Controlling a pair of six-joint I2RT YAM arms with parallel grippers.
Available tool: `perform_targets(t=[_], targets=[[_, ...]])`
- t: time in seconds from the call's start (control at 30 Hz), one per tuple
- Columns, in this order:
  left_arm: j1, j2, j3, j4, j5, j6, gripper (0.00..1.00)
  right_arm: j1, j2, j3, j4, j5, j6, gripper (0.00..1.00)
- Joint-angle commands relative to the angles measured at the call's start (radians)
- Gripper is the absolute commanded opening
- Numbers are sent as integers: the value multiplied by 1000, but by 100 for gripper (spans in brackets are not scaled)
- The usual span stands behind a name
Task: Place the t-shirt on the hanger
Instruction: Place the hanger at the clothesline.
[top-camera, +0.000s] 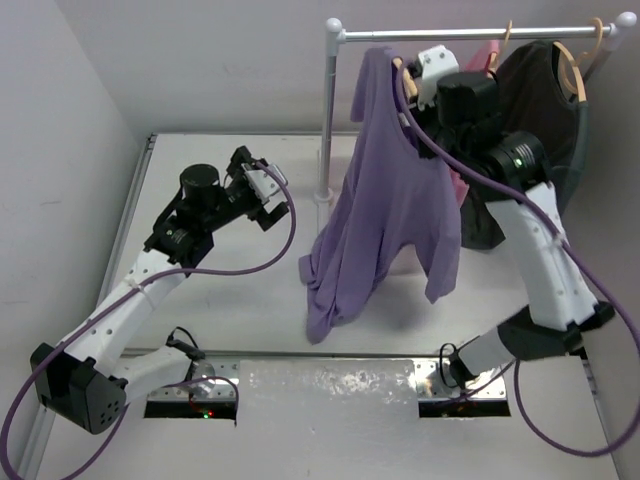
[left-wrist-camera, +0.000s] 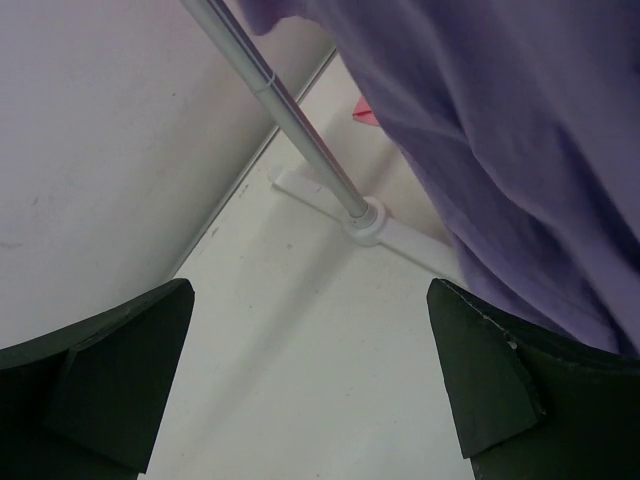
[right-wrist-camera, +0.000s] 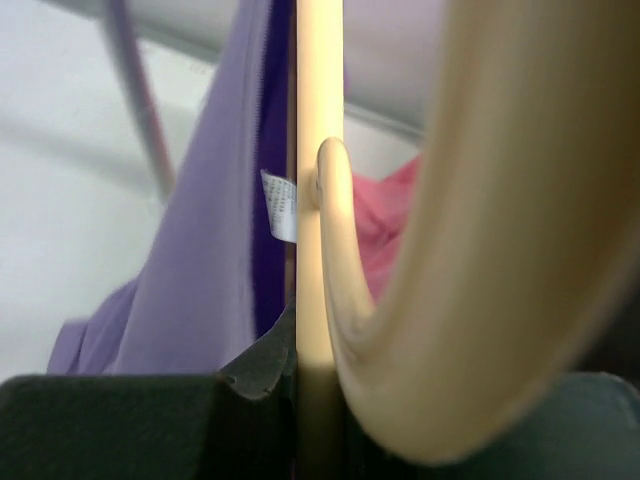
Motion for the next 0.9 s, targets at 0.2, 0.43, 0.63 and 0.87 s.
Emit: perform_targets(t=[0.2,0.43,0.63,0.87], targets=[[-10,-95,-75,52,14,-15,99,-112,192,87,473,-1,-101,0],[-9,-121,-118,58,0,-5,99,-129,278,147,576,-58,-119,0],[-9,-130,-143,59,-18,9,99,-134,318,105,653,-51,-105,0],[-9,-141,-155,65,-24,9,99,-143,397,88,720,-13,-85,0]])
